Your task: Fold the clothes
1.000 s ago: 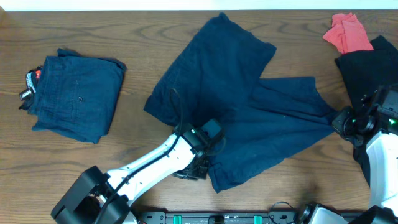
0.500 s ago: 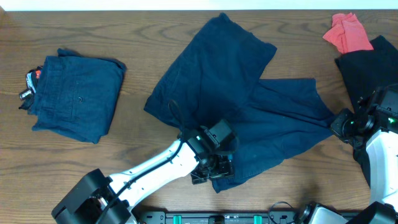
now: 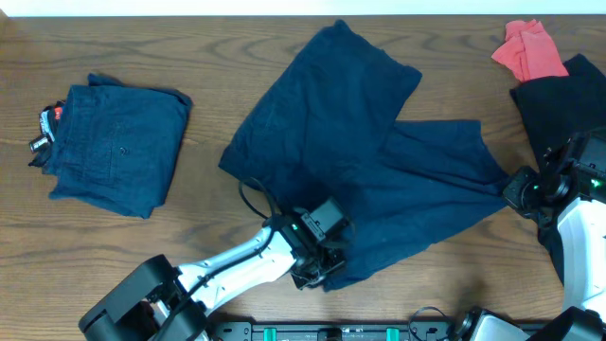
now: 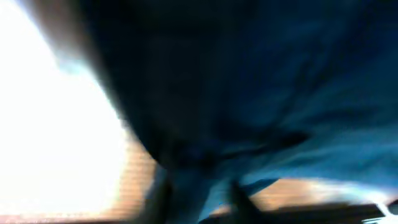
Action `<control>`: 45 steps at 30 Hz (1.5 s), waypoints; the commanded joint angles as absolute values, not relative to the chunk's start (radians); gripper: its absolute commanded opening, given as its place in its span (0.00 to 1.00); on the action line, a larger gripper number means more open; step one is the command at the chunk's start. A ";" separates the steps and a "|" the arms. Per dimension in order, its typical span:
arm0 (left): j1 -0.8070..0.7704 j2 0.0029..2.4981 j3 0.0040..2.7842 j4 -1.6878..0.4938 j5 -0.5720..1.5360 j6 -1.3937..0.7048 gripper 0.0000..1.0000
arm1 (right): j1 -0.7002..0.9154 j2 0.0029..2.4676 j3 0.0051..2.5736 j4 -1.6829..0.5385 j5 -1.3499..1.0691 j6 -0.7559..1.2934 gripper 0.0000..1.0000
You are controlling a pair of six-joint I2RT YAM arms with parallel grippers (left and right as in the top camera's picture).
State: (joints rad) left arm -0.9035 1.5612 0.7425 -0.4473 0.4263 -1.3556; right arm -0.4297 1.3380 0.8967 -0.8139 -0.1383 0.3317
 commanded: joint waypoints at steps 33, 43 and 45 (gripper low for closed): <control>-0.249 1.496 0.743 -0.755 0.585 -0.851 0.75 | -0.380 1.345 0.884 -0.907 0.116 0.391 0.46; -0.416 1.491 0.727 -0.635 0.313 -1.168 0.74 | -0.379 1.345 0.884 -0.910 0.100 0.388 0.46; -0.442 1.491 0.722 -0.619 0.262 -1.216 0.75 | -0.379 1.345 0.884 -0.910 0.100 0.388 0.46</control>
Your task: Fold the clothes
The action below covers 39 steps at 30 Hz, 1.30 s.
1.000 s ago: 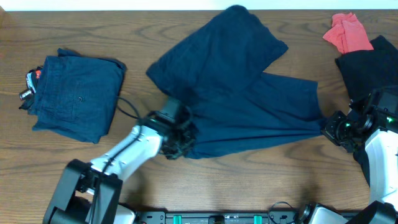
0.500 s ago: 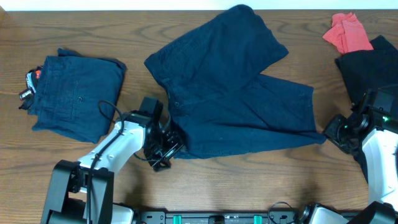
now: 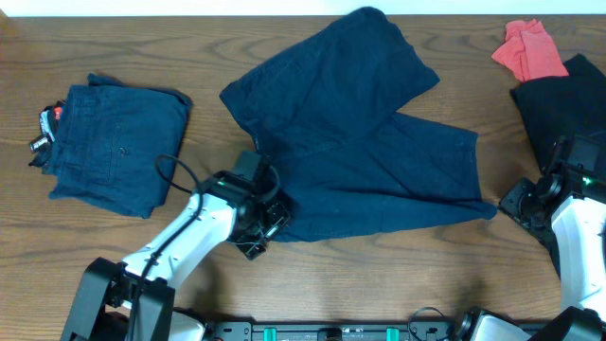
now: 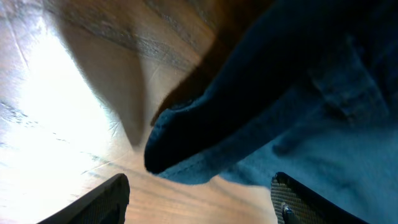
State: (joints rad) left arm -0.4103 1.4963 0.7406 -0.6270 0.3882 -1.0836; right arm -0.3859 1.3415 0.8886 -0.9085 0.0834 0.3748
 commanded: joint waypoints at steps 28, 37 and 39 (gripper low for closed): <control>-0.484 1.513 0.659 -0.529 0.280 -1.174 0.06 | -0.379 1.345 0.884 -1.071 -0.152 0.388 0.71; -0.484 1.502 0.659 -0.578 0.359 -1.115 0.06 | -0.378 1.345 0.830 -0.997 -0.162 0.435 0.68; -0.484 1.493 0.659 -0.590 0.359 -1.110 0.06 | -0.378 1.345 0.791 -0.948 -0.163 0.463 0.67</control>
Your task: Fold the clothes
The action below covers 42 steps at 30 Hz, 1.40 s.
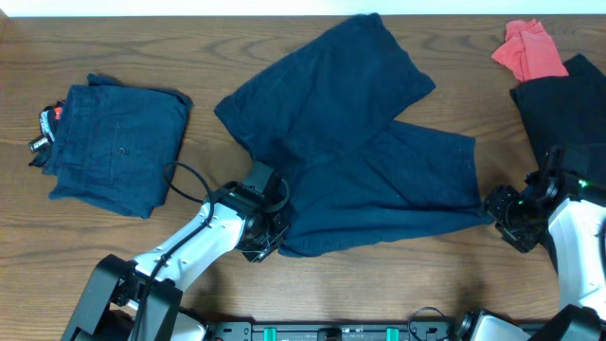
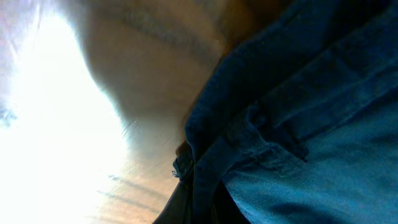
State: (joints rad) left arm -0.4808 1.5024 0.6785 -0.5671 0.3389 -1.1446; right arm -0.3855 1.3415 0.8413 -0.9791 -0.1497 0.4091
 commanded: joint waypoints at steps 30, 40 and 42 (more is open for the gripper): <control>-0.474 0.607 0.660 -0.841 -0.060 -0.856 0.06 | -0.167 1.081 1.209 -0.641 -0.265 0.410 0.01; -0.305 0.874 0.660 -0.379 -0.229 -0.807 0.06 | 0.051 1.423 1.217 -0.178 -0.180 0.422 0.01; -0.241 1.000 0.661 -0.264 -0.228 -0.808 0.06 | 0.089 1.521 1.217 -0.049 -0.176 0.422 0.01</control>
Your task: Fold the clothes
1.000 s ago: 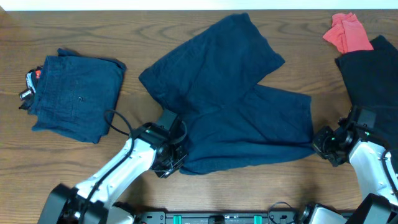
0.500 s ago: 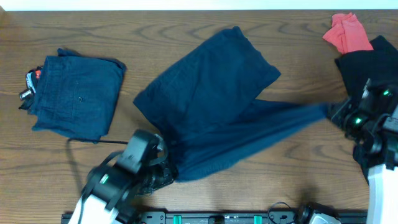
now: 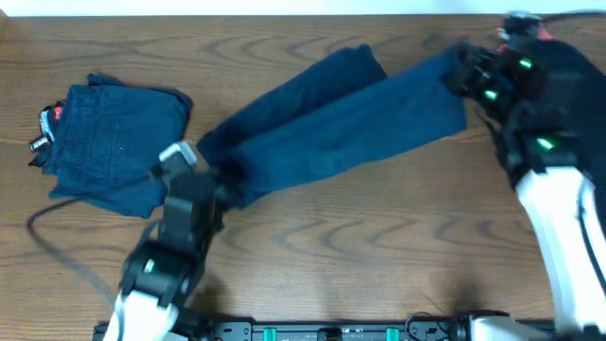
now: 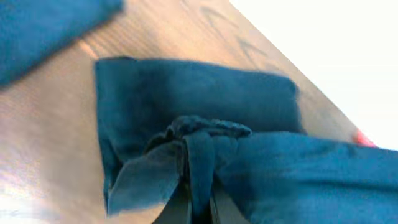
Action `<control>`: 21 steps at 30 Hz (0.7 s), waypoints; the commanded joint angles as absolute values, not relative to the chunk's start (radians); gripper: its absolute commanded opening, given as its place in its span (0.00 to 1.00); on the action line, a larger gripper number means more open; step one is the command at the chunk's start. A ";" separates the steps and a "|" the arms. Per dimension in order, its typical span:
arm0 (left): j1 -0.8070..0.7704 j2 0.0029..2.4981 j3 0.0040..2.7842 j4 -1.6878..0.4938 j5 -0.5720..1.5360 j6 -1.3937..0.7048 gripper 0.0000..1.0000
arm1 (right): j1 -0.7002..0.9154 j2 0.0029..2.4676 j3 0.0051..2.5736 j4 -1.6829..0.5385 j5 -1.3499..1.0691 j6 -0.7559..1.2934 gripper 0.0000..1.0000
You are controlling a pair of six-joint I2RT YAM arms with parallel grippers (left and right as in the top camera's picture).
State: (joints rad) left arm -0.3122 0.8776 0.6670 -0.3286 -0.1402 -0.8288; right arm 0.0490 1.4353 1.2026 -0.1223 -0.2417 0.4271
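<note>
Dark blue shorts (image 3: 331,123) hang as a long doubled band, stretched slantwise across the table's middle. My left gripper (image 3: 222,178) is shut on their bunched left end; in the left wrist view the cloth (image 4: 205,134) is pinched between the fingers (image 4: 180,208). My right gripper (image 3: 462,72) sits at the band's far right end at the back, seemingly shut on it. The part of the band lying under the top layer is hidden.
A folded pair of dark blue shorts (image 3: 114,142) lies at the left, also in the left wrist view (image 4: 43,25). A black garment (image 3: 578,66) lies at the back right, behind the right arm (image 3: 544,161). The wooden table (image 3: 379,246) shows bare toward the front.
The shorts lay spread flat with a gripper at each front corner. Now both grippers are farther back, and the shorts are a narrow doubled band pulled taut between them.
First the shorts lay rumpled, my left gripper on their front edge and my right at their right tip. Then they lay shifted left and flatter, left gripper open beside the waist corner. Then it was shut on that corner. Now both ends are held up and back.
</note>
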 commanded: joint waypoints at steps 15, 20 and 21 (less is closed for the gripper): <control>-0.074 1.758 0.673 0.707 -0.218 -0.678 0.17 | 0.240 2.107 1.299 0.505 0.022 0.403 0.29; -0.072 1.823 0.773 0.756 -0.191 -0.556 0.82 | 0.236 2.135 1.337 0.504 0.017 0.397 0.99; -0.070 1.820 0.793 0.750 -0.183 -0.516 0.91 | 0.232 2.123 1.337 0.501 0.002 0.380 0.99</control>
State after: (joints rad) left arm -0.0784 1.8240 0.7101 0.7387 -0.1925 -0.6529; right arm 0.2310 2.1540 1.2961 0.4881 -0.0055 0.4072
